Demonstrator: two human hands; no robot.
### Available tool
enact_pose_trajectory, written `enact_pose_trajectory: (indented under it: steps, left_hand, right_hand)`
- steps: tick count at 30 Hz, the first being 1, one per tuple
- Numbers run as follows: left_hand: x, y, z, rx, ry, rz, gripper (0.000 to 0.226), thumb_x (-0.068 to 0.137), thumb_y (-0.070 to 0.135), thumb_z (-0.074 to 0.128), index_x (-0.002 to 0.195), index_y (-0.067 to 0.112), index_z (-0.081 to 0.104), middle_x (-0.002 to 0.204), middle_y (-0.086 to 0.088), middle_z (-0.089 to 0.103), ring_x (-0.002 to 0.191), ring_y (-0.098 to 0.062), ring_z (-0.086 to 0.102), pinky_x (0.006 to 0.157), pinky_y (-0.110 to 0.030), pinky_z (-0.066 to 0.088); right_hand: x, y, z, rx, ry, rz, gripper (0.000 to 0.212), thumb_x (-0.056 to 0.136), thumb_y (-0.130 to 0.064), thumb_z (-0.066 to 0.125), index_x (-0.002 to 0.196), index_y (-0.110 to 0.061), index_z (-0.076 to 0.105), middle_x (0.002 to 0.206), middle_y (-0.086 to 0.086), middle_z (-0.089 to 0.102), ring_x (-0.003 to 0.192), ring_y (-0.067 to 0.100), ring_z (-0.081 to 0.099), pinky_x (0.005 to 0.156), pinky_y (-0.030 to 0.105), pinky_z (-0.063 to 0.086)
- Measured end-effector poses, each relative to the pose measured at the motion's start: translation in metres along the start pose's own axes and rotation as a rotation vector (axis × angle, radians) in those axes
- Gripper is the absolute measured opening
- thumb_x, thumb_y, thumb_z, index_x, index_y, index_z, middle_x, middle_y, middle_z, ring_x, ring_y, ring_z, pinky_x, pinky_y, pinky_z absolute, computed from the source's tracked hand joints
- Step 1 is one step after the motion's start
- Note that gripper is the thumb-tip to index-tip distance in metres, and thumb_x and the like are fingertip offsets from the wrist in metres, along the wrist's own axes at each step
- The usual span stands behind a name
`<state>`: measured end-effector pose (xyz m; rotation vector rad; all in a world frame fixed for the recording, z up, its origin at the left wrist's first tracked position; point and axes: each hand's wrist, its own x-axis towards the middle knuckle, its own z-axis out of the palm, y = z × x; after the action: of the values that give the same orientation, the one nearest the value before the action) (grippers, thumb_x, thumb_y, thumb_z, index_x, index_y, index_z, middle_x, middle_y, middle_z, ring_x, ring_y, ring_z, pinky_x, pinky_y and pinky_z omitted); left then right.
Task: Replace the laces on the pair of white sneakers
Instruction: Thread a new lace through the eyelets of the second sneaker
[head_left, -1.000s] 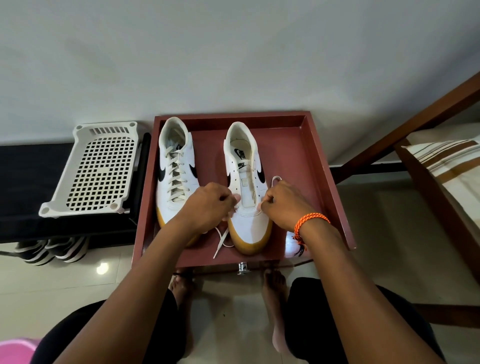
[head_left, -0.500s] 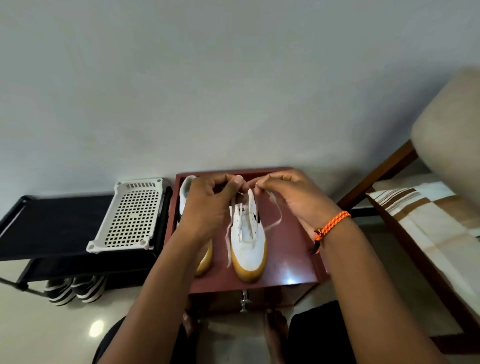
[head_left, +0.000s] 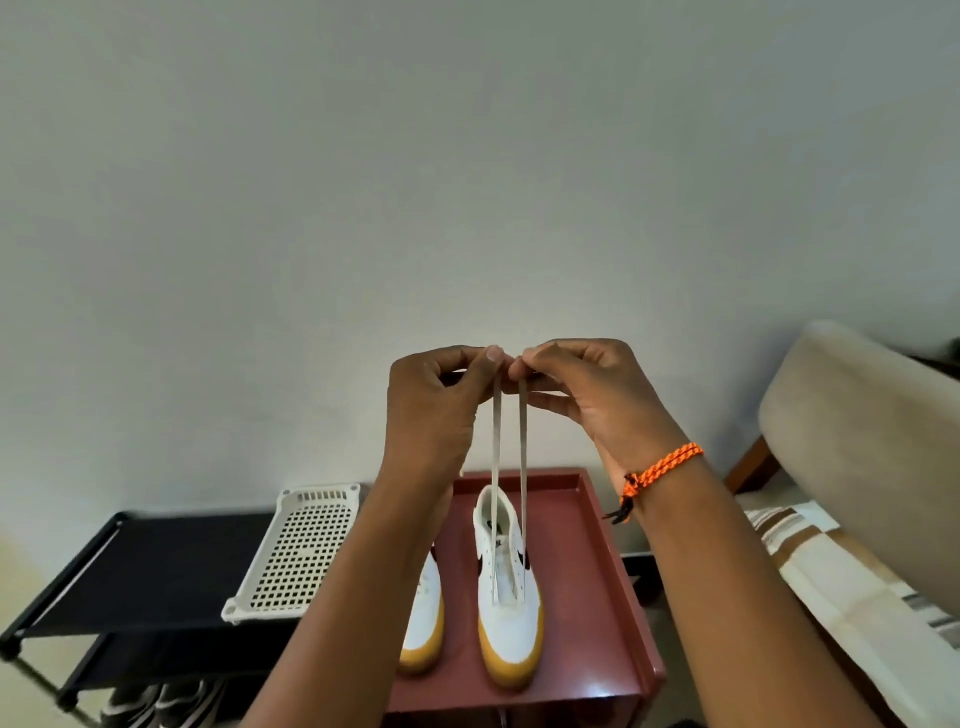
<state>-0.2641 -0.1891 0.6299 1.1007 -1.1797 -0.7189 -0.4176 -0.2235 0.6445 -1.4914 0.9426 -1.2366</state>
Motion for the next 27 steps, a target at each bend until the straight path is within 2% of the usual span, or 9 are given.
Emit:
enact_pose_trajectory:
  steps: [6, 9, 13, 18, 23, 27]
  left_hand:
    - [0.009, 0.046, 0.002, -0.015, 0.07, 0.066, 0.015, 0.101, 0.018, 0.072, 0.093, 0.016, 0.085, 0.085, 0.0, 0.082, 0.089, -0.019, 0.081, 0.098, -0.045, 0.062]
    - [0.008, 0.057, 0.003, -0.017, 0.1, 0.061, 0.014, 0.099, 0.018, 0.073, 0.092, 0.015, 0.085, 0.084, 0.001, 0.082, 0.087, -0.016, 0.08, 0.096, -0.044, 0.063]
    - [0.004, 0.052, 0.001, -0.033, 0.131, 0.031, 0.015, 0.1, 0.02, 0.073, 0.093, 0.014, 0.085, 0.086, 0.0, 0.082, 0.088, -0.02, 0.08, 0.094, -0.044, 0.064]
    - [-0.006, 0.019, -0.003, -0.056, 0.128, -0.036, 0.016, 0.102, 0.017, 0.07, 0.095, 0.012, 0.084, 0.094, 0.0, 0.082, 0.084, -0.021, 0.079, 0.089, -0.041, 0.066]
    - [-0.013, -0.041, -0.005, -0.07, 0.122, -0.139, 0.019, 0.103, 0.015, 0.067, 0.095, 0.01, 0.083, 0.096, -0.003, 0.081, 0.087, -0.026, 0.079, 0.089, -0.044, 0.066]
    - [-0.018, -0.095, -0.007, -0.029, 0.105, -0.215, 0.019, 0.105, 0.016, 0.065, 0.097, 0.012, 0.082, 0.098, -0.001, 0.081, 0.088, -0.023, 0.079, 0.086, -0.038, 0.066]
  right_hand:
    - [0.0, -0.034, 0.016, -0.02, 0.111, -0.165, 0.023, 0.1, -0.011, 0.066, 0.087, -0.002, 0.082, 0.084, 0.011, 0.08, 0.087, 0.025, 0.079, 0.092, 0.044, 0.064]
    - [-0.002, -0.036, 0.021, -0.013, 0.136, -0.198, 0.02, 0.099, -0.006, 0.066, 0.088, -0.004, 0.082, 0.083, 0.009, 0.08, 0.084, 0.023, 0.079, 0.089, 0.041, 0.065]
    - [-0.006, -0.026, 0.02, 0.039, 0.149, -0.176, 0.02, 0.098, -0.004, 0.065, 0.088, -0.002, 0.082, 0.084, 0.012, 0.08, 0.083, 0.029, 0.078, 0.088, 0.04, 0.065]
    - [-0.007, 0.009, 0.016, 0.116, 0.157, -0.094, 0.02, 0.097, 0.002, 0.063, 0.087, 0.006, 0.08, 0.089, 0.02, 0.078, 0.084, 0.038, 0.076, 0.087, 0.041, 0.065]
    - [-0.005, 0.062, 0.009, 0.118, 0.151, -0.001, 0.019, 0.097, 0.002, 0.062, 0.089, 0.01, 0.077, 0.091, 0.025, 0.076, 0.078, 0.034, 0.074, 0.082, 0.037, 0.065]
    - [-0.003, 0.114, 0.001, 0.084, 0.157, 0.081, 0.02, 0.097, -0.001, 0.063, 0.084, 0.006, 0.077, 0.09, 0.024, 0.075, 0.077, 0.034, 0.072, 0.085, 0.044, 0.065]
